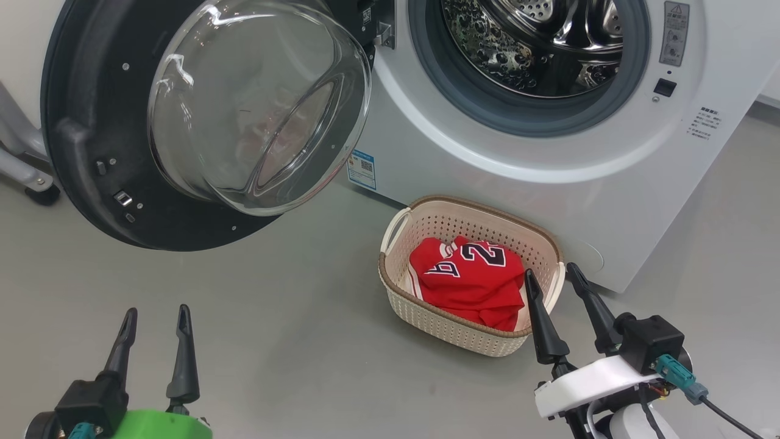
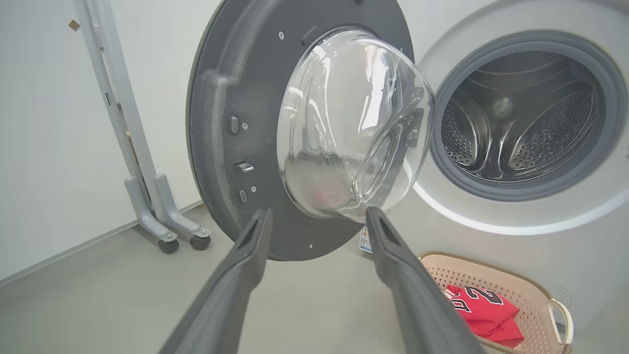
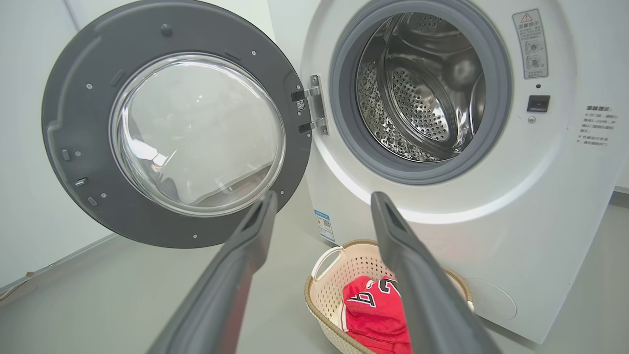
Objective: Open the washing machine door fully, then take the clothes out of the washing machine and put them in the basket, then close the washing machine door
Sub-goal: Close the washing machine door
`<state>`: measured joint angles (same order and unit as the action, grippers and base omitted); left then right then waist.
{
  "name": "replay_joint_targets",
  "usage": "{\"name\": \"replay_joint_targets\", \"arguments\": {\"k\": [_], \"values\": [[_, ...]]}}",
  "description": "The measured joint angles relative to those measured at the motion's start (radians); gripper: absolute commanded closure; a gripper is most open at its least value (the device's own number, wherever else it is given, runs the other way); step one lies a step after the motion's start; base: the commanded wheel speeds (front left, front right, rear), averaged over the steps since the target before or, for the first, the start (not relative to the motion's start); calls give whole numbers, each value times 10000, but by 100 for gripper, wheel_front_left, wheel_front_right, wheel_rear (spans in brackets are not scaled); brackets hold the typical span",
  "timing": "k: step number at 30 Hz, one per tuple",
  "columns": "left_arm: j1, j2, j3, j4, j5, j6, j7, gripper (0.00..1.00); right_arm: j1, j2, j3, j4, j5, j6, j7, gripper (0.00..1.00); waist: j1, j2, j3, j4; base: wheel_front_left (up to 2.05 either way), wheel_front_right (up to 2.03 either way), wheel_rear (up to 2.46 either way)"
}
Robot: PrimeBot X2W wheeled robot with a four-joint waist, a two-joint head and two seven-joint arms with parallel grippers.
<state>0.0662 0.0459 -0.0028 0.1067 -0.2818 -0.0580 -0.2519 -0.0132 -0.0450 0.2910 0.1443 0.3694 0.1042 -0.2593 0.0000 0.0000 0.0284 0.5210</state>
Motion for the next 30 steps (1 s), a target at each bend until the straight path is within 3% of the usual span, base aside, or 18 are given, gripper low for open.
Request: {"name": "replay_joint_targets", "arguments": {"k": [30], "values": [[174, 0, -2, -221, 0, 0, 0, 0, -196, -4, 40, 226, 8, 2, 0, 0, 0, 0, 78, -11, 0, 0, 0]]}}
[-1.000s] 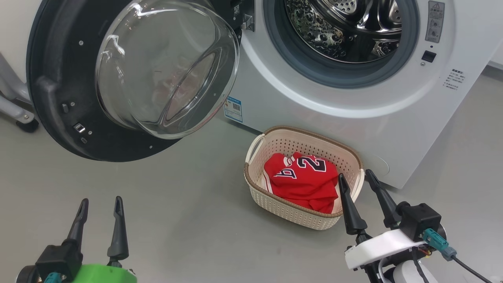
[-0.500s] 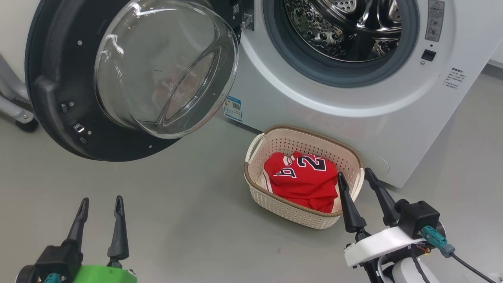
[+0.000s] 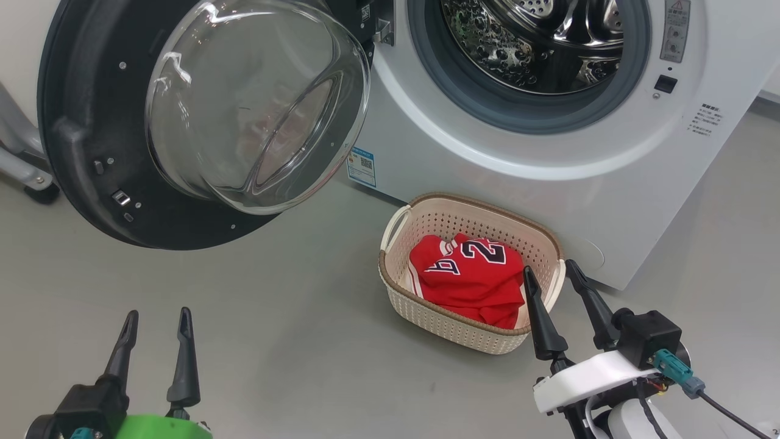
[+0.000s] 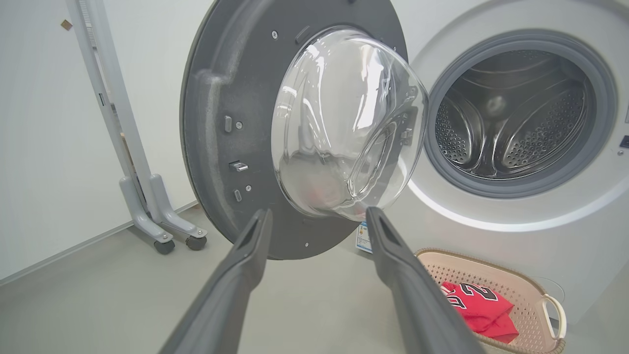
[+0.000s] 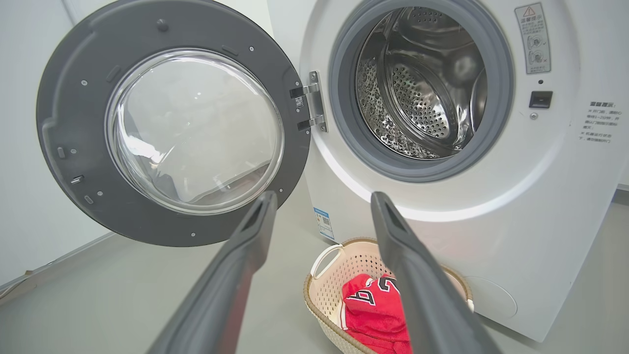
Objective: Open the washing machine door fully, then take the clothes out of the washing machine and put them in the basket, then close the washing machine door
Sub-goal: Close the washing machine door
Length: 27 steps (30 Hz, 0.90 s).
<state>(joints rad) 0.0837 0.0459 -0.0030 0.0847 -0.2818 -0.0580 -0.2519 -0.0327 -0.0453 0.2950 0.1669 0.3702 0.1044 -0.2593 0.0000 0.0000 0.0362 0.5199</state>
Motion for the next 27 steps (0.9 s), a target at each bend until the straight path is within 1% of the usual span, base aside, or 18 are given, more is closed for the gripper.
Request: {"name": "replay_joint_targets", "arguments": {"k": [16, 17, 18, 19, 20, 27], "values": [[0, 0, -4, -23, 0, 0, 0, 0, -6, 0, -35, 2, 69, -10, 0, 0, 0, 0, 1, -9, 0, 0, 0], [0, 0, -4, -23, 0, 0, 0, 3, -6, 0, -35, 2, 69, -15, 0, 0, 0, 0, 4, -9, 0, 0, 0], [0, 0, -4, -23, 0, 0, 0, 40, -6, 0, -35, 0, 69, -15, 0, 0, 0, 0, 8, -10, 0, 0, 0], [0, 0, -6, -25, 2, 0, 0, 73, -6, 0, -35, -4, 69, -15, 0, 0, 0, 0, 14, -10, 0, 0, 0], [0, 0, -6, -36, 13, 0, 0, 100, -6, 0, -35, -12, 69, -17, 0, 0, 0, 0, 22, -9, 0, 0, 0], [-10, 12, 88, -336, 13, -4, 0, 100, -7, -2, -8, -226, 65, -109, 0, 0, 0, 0, 217, 2, 0, 0, 0]]}}
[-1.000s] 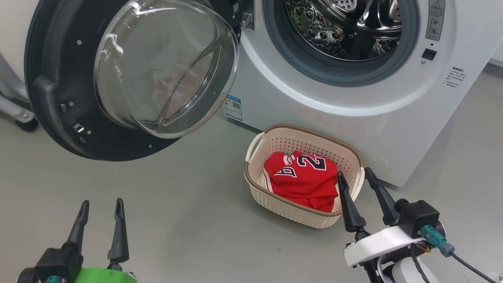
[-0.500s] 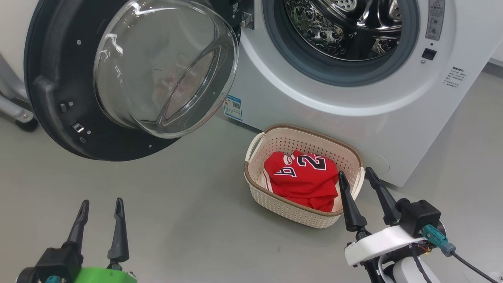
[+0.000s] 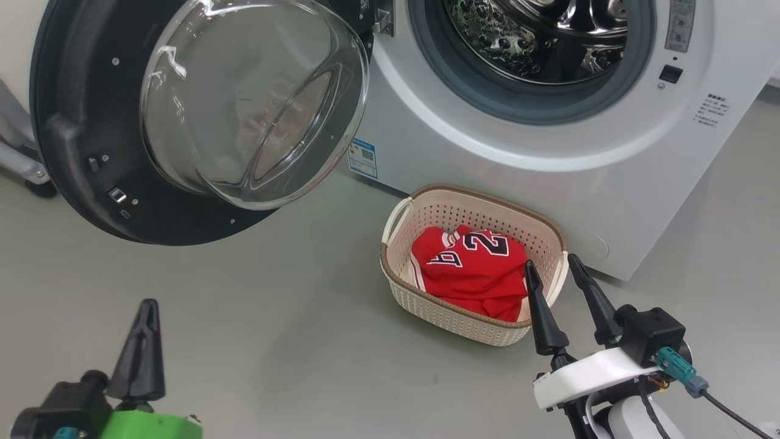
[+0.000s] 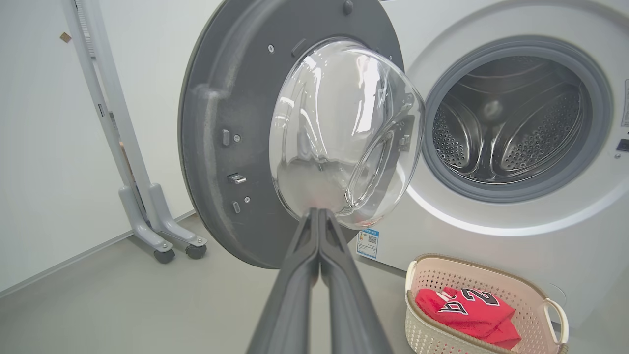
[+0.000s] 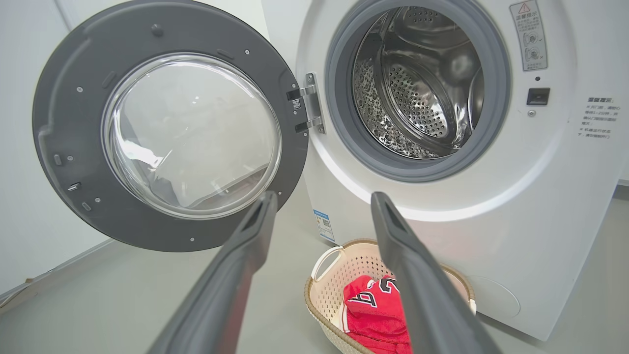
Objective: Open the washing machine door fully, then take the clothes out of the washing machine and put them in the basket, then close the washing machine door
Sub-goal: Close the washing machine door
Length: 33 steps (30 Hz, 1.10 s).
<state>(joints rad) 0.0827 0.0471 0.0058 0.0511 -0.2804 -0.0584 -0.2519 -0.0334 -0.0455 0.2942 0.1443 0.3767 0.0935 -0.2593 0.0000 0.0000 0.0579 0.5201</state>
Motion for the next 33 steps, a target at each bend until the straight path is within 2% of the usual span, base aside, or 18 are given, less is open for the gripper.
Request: {"name": "replay_joint_targets", "arguments": {"k": [6, 11, 15, 18, 21, 26, 31, 33], "values": [[-195, 470, 1124, -675, -236, 2, -2, 100, -95, -6, 213, -50, -138, -71, 0, 0, 0, 0, 404, -61, 0, 0, 0], [-1017, 1273, 2268, -1183, -583, 12, -6, 100, -373, -27, 368, -56, -370, -69, 0, 0, 0, 0, 832, -215, 0, 0, 0], [-1838, 1522, 3359, -1304, -1843, 13, -56, 100, -584, -111, 408, -50, -508, -69, 0, 0, 0, 0, 1158, -418, 0, 0, 0], [-2441, 2301, 4113, -1154, -2261, -4, 228, 100, -689, -194, 470, -35, -629, -67, 0, 0, 1, 0, 1360, -611, 0, 0, 0], [-3080, 2909, 4778, -805, -2943, -21, 650, 100, -823, -190, 502, -29, -660, -67, 0, 0, 0, 0, 1544, -823, 0, 0, 0], [-4224, 3313, 5781, 251, -4581, -67, 1536, 100, -980, -217, 545, -12, -738, -67, 2, 0, 0, 0, 1826, -1191, 0, 0, 0], [-4968, 4077, 6410, 1544, -5331, 217, 2545, 100, -1126, -234, 625, -4, -803, -67, 33, 0, 0, -1, 2092, -1553, 0, 0, 0], [-5202, 4195, 6721, 2163, -5799, 372, 2913, 100, -1232, -234, 639, 25, -803, -65, 33, 0, 0, 0, 2185, -1710, 0, 0, 0]]}}
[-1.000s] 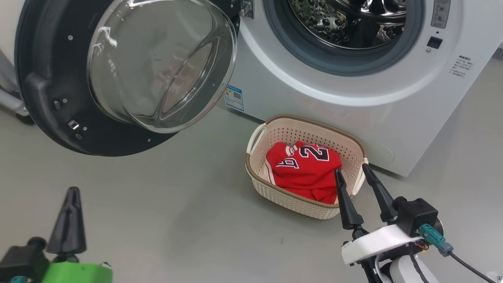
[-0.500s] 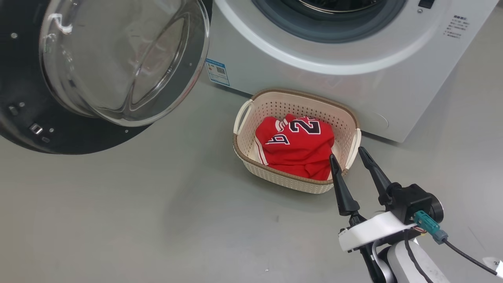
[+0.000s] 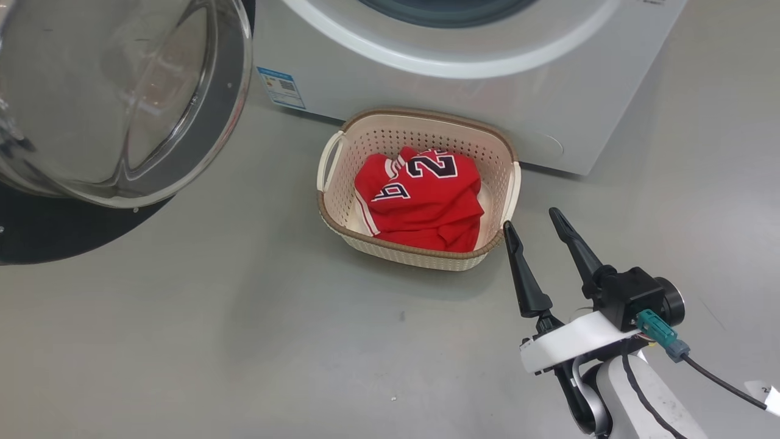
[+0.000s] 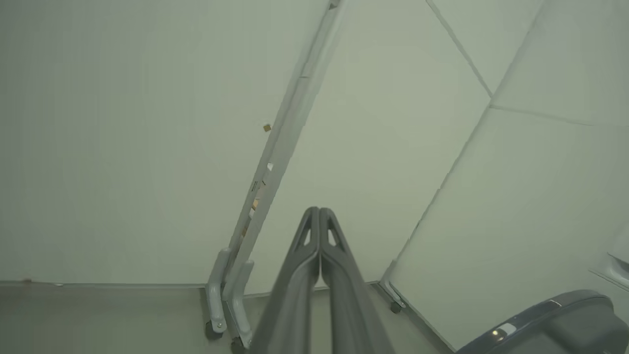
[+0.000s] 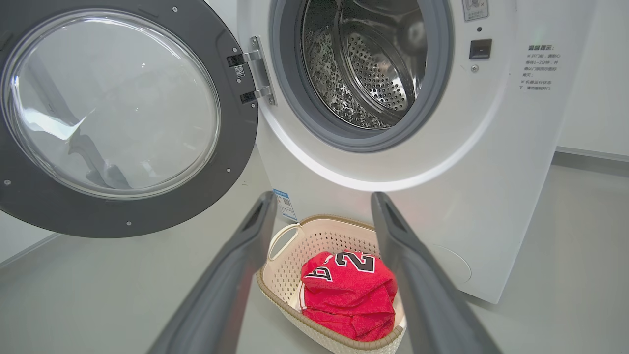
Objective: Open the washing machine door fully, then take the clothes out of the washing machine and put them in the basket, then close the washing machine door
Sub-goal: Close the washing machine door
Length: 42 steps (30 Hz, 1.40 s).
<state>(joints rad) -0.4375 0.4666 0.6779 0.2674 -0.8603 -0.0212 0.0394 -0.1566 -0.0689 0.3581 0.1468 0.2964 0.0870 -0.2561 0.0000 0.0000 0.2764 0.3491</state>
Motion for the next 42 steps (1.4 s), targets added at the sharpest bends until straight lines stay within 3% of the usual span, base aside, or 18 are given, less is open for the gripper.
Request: {"name": "replay_joint_targets", "arguments": {"k": [6, 8, 12, 21, 42], "values": [[-641, 35, 537, 1492, -863, 512, 836, 100, -58, 4, 65, 111, -2, 31, -2, 0, 0, 0, 171, -394, 0, 0, 0], [-1068, 52, 1156, 2238, -1576, 965, 1252, 100, -110, 8, 88, 140, 0, 33, -2, 0, 0, 0, 240, -612, 0, 0, 0], [-1397, 173, 1574, 2834, -1981, 1195, 1641, 100, -228, 12, 100, 140, -2, 42, -2, 0, 0, 0, 300, -816, 0, 0, 0], [-2353, 136, 1969, 4326, -3168, 1317, 3083, 100, -249, 15, 31, 171, -2, 29, -2, 0, 0, 0, 517, -1202, 0, 0, 0], [-2743, 311, 947, 5039, -3469, 1302, 5459, 100, -393, 23, -88, 280, -2, -4, -2, 0, 0, 0, 377, -1143, 0, 0, 0]]}}
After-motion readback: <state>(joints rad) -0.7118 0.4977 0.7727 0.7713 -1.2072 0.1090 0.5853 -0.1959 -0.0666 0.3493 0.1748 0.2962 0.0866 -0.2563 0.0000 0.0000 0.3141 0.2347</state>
